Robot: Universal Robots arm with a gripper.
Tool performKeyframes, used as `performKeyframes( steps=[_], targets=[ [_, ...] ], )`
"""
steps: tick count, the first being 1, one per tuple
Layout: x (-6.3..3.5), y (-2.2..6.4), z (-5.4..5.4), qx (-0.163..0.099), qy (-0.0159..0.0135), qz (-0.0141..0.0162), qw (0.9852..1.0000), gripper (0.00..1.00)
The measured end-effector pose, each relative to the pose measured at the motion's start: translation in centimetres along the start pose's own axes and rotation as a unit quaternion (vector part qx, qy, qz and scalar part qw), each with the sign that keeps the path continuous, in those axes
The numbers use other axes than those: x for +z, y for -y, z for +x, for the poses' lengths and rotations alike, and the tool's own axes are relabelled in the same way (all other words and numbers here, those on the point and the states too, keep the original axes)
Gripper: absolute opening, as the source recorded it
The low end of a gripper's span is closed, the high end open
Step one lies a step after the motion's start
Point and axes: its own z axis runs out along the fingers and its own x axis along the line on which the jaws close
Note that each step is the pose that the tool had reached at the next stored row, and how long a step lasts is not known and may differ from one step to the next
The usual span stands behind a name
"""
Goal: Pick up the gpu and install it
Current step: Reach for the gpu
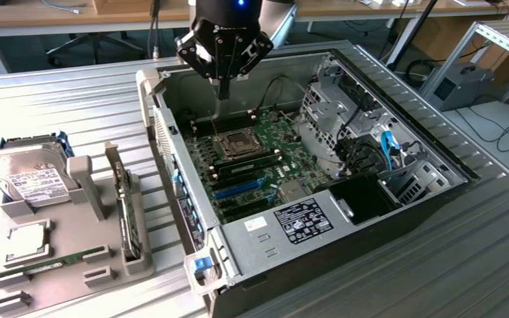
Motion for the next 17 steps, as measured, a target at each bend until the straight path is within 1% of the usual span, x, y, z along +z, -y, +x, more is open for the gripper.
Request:
performKeyframes(
  steps=[12, 17],
  targets=[
    [-0.01, 0.02, 0.26, 0.000, 0.0000, 0.0000, 1.0000, 0.11],
    [-0.02, 0.05, 0.63, 0.000, 0.0000, 0.0000, 1.0000, 0.11]
  ],
)
